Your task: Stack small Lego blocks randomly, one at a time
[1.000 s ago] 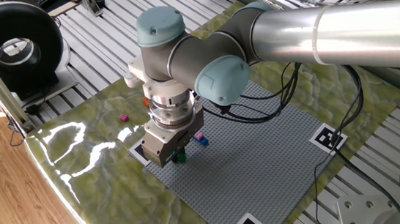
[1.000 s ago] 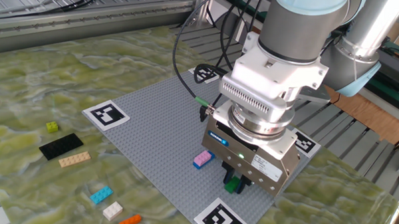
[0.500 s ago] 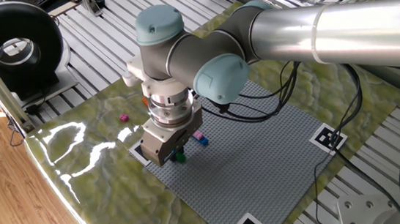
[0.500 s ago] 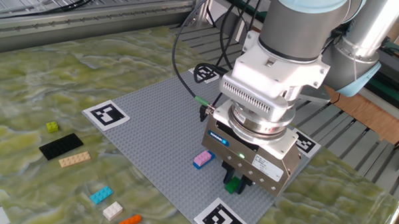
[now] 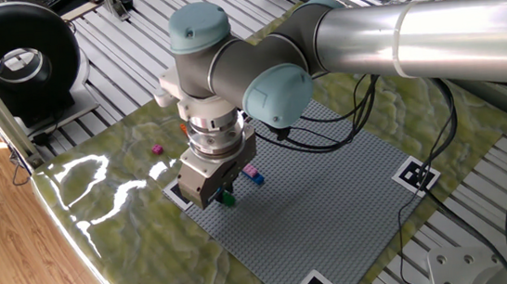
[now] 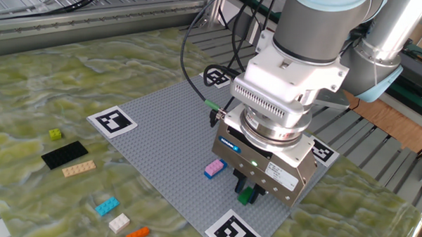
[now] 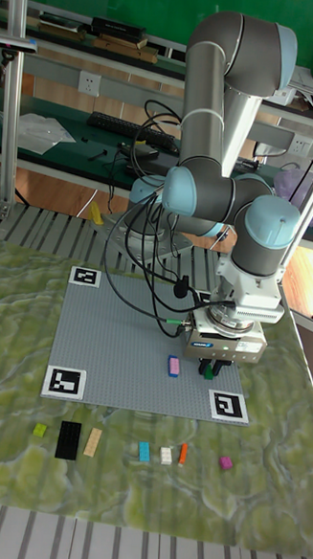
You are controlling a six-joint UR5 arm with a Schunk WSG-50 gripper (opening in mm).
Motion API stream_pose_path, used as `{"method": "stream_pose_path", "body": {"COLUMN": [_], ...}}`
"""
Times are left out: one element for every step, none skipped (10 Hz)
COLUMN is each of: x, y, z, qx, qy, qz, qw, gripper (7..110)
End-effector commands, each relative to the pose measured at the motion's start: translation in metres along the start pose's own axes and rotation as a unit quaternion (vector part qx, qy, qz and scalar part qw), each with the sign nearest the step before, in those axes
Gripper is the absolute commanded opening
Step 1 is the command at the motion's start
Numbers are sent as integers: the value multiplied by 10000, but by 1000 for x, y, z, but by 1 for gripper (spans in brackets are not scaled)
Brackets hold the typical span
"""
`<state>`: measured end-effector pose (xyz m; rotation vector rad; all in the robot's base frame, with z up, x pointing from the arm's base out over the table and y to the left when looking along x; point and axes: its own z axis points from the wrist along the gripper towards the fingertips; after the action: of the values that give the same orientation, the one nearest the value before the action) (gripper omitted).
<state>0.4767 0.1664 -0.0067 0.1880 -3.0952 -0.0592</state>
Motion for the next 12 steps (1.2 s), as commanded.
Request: {"method": "stream_pose_path", "body": {"x": [1, 1, 2, 2, 2, 3, 4, 4, 4, 5, 5, 5], "y": [2, 2, 3, 2, 3, 2, 2, 2, 2, 2, 2, 2], "z": [-1, -1, 0, 1, 1, 1, 1, 1, 1, 1, 1, 1], "qx": [-74, -67, -59, -37, -38, -24, -26, -26, -26, -27, -12, -12], "qy": [17, 25, 26, 36, 44, 60, 76, 83, 83, 90, 99, 107], "qz": [46, 61, 77, 109, 140, 163, 179, 194, 225, 256, 287, 303], "qw": [10000, 10000, 9999, 9999, 9999, 9998, 9998, 9998, 9997, 9996, 9995, 9995], "gripper": [22, 22, 22, 22, 22, 22, 22, 22, 22, 7, 7, 7]}}
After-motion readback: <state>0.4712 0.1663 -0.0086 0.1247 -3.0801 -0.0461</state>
